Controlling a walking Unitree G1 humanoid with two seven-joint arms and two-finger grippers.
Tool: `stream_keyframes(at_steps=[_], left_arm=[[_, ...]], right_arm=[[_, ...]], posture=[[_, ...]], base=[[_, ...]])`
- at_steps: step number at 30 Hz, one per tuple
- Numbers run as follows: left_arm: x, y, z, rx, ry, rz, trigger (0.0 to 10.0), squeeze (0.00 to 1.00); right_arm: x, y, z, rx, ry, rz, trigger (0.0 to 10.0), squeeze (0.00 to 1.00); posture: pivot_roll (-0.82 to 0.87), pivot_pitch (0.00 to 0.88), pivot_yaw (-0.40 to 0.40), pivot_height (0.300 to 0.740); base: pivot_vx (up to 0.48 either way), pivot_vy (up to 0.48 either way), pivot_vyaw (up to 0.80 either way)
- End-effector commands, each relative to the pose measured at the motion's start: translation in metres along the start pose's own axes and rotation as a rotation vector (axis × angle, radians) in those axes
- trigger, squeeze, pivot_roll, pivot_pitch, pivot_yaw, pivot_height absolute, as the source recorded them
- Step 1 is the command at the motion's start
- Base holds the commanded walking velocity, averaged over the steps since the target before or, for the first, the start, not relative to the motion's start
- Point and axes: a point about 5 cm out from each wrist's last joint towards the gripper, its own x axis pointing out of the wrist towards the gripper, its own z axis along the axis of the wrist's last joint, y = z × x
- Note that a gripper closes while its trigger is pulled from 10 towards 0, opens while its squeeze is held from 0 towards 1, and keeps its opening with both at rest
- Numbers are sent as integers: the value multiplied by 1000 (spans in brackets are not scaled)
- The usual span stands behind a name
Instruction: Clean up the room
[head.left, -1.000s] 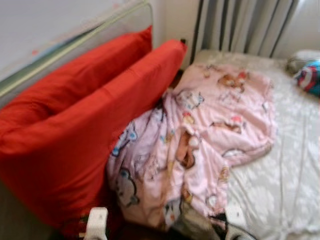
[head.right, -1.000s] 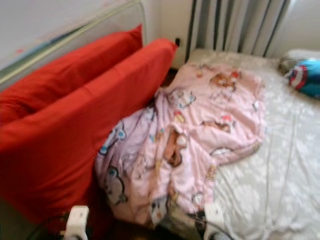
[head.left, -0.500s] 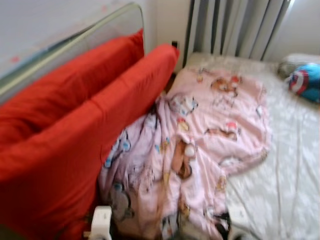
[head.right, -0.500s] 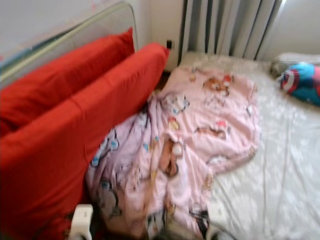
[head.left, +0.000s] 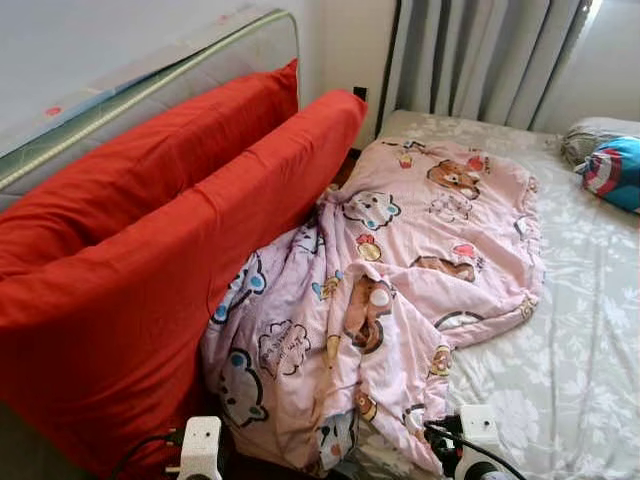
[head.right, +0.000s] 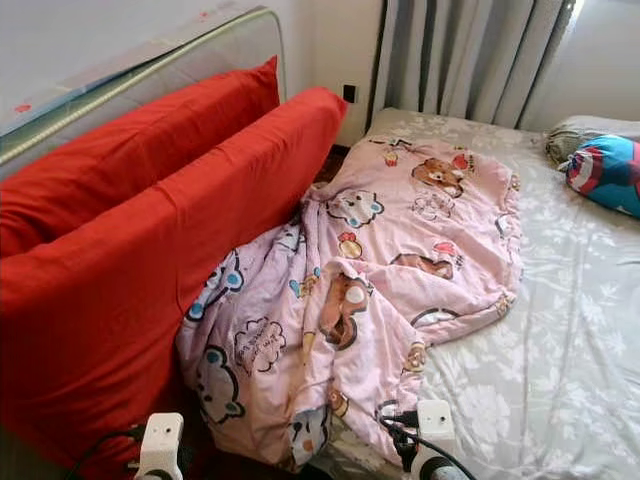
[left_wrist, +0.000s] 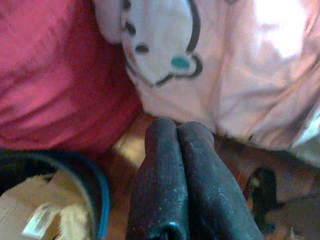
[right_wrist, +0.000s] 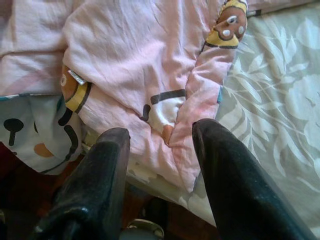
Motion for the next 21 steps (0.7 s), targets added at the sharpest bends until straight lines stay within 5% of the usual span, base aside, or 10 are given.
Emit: stream_keyframes(at_steps=[1,5,7,9,17,21], left_arm=[[-2,2,-1,-23,-24,13,10000,0],[-3,2,1,-40,-66,19,10000,0],[6,2,45,-22,-244,10,10000,0],[6,4,54,-24,-299,14,10000,0],[-5,6,76,-11,-510,4,10000,0],[-8,6,76,-10,-533,3,10000,0]], right_arm=[[-2,-2,-2,6,-3,-6,10000,0],[-3,-4,-1,30,-28,-22,10000,0],[-4,-5,-1,41,-49,-27,10000,0],[-4,-5,-1,32,-52,-30,10000,0],[-5,-8,2,12,-91,-53,10000,0],[-6,-8,3,10,-101,-59,10000,0]], posture=[[-49,78,-15,740],[-49,82,-18,740],[-52,83,-20,740],[-53,82,-23,740],[-50,83,-25,740],[-45,78,-25,740]], base=[[0,0,0],[0,0,0],[0,0,0],[0,0,0],[0,0,0],[0,0,0]])
